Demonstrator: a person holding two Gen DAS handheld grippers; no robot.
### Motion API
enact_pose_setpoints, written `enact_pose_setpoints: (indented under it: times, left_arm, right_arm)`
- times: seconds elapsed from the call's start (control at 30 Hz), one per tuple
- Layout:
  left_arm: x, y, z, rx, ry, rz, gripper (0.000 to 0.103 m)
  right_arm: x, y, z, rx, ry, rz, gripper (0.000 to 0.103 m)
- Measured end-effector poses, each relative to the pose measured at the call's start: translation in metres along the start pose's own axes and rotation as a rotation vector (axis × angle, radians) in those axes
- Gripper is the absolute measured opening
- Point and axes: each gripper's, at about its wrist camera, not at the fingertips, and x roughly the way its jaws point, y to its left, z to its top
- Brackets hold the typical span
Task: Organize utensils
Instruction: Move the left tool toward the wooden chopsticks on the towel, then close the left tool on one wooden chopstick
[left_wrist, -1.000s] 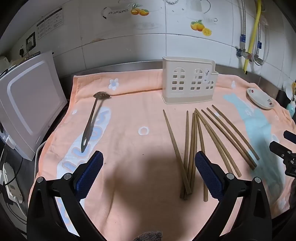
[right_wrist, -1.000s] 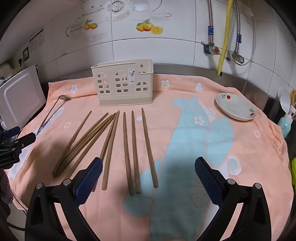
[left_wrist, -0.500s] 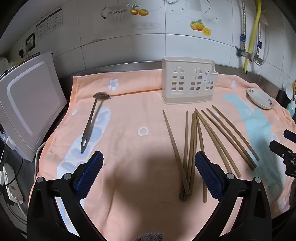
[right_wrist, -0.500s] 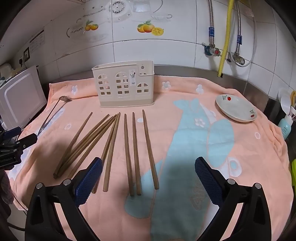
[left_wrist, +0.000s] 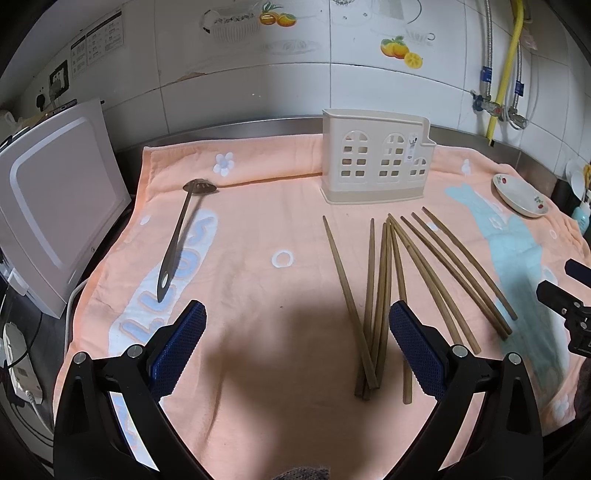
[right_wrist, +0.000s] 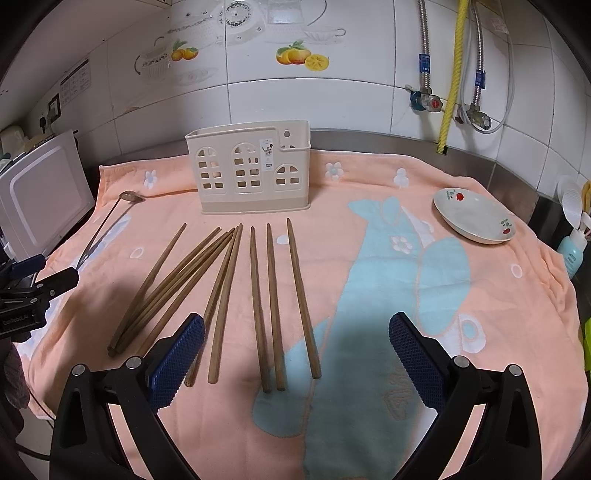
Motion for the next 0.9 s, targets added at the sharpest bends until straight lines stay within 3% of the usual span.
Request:
enact_pose_setpoints:
  times: [0.67,0.9]
  left_arm:
    - [0.033,-0.008,-0.008,-0.074,0.080,-0.048,0.097]
    - [0.055,-0.014,-0.008,-0.096,0.122,-0.081,0.083]
  right_arm:
    - [0.018,-0.011,-0.008,0.030,0.025,0.009,0.095]
    - [0.027,-0.015,-0.010,0.044,0.045,0.024,0.085]
